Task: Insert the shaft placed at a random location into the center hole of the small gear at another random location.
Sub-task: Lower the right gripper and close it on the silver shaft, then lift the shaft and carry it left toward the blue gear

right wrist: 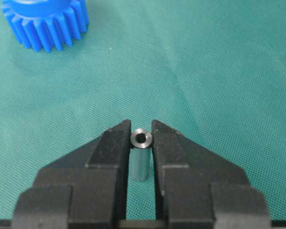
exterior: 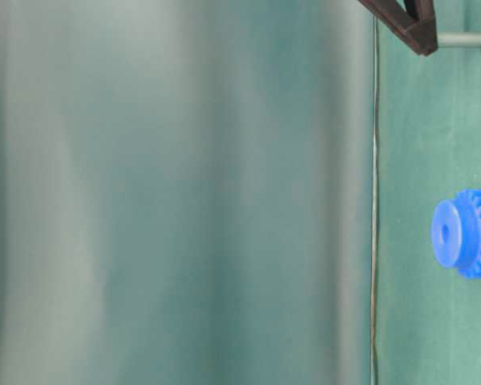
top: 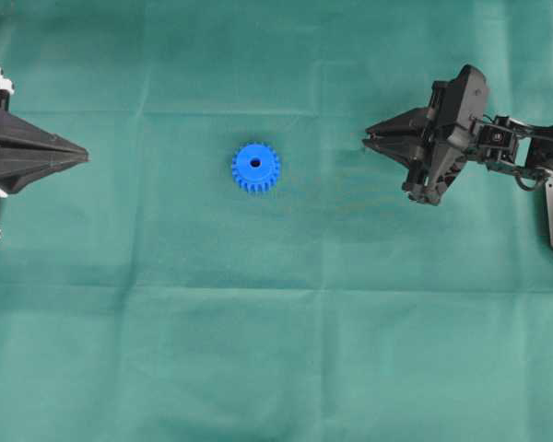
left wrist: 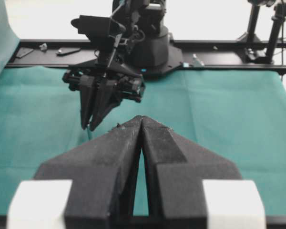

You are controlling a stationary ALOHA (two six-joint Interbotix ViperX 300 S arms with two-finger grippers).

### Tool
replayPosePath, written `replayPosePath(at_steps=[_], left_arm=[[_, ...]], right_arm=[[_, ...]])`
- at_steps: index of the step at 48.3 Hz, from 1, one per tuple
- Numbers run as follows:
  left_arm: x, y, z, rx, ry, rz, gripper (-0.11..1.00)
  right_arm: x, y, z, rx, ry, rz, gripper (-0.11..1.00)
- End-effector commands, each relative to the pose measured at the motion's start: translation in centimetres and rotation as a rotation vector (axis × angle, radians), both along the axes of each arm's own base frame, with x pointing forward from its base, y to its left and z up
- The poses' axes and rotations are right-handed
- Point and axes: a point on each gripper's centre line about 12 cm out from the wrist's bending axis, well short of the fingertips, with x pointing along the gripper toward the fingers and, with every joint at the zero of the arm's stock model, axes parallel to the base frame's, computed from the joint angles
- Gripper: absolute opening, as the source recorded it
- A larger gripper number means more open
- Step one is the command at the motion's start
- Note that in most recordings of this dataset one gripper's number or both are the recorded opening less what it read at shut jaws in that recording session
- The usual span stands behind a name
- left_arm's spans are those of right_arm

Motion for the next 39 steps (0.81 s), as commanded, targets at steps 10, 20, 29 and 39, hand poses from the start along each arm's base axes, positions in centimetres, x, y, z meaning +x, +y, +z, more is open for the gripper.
replayPosePath(at_steps=[10,20,29,39], left_arm=[[0.3,0.0,0.7,-0.003,-0.009,0.001,0.0],[0.3,0.1,0.7,-0.003,-0.011,0.002,0.0],[0.3,0.0,0.8,-0.003,-0.012,0.001,0.0],[0.3,0.0,0.7,-0.004,-0.011,0.001,0.0]], right_arm=[[0.5,0.0,0.7,-0.009,-0.033,0.005,0.13],[0.7,-0.1,2.6,-0.018,-0.083,0.005,0.13],[0.8,0.1,5.1,-0.014,-0.087,0.015,0.13],[0.7,0.1,5.8,-0.004,-0.058,0.02,0.13]])
